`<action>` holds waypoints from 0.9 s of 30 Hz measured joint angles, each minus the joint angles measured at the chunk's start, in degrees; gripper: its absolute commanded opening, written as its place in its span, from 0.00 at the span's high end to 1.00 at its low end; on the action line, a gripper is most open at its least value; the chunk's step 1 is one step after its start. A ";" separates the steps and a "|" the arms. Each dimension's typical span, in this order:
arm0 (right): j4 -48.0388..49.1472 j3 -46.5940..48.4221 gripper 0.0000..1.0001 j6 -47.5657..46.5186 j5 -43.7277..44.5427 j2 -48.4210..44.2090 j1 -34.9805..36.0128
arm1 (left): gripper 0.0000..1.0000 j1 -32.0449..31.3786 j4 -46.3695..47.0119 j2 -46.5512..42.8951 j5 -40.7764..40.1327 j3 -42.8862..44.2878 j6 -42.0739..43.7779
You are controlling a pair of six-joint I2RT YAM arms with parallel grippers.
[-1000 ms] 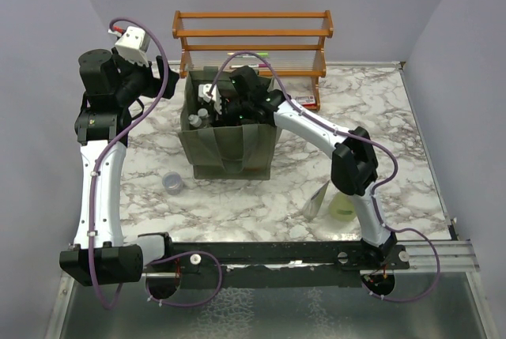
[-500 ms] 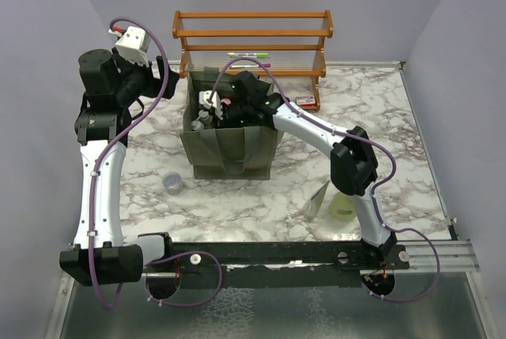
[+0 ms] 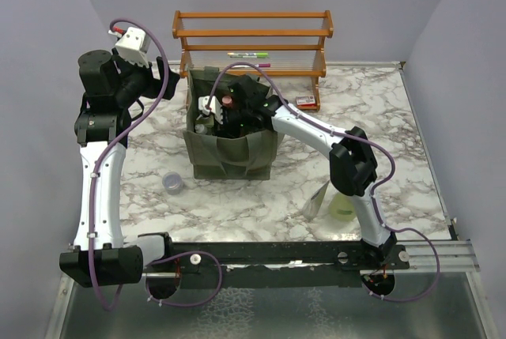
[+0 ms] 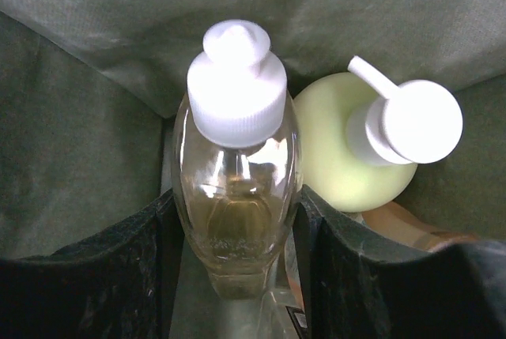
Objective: Place the personal care products into the canvas bag
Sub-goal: Place the care product in the canvas bag.
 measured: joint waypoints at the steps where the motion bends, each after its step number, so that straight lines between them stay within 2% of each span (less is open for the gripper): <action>1: -0.20 0.00 0.44 -0.07 0.26 0.00 0.02 | 0.22 0.00 0.00 -0.09 0.00 0.00 0.02; 9: -0.85 2.49 0.32 -1.11 1.64 0.00 -0.02 | 0.22 0.00 -0.04 -0.22 0.20 0.00 0.17; 27: -2.03 4.87 0.26 -0.57 2.21 0.00 -0.07 | 0.22 0.00 -0.13 -0.50 0.57 0.00 1.16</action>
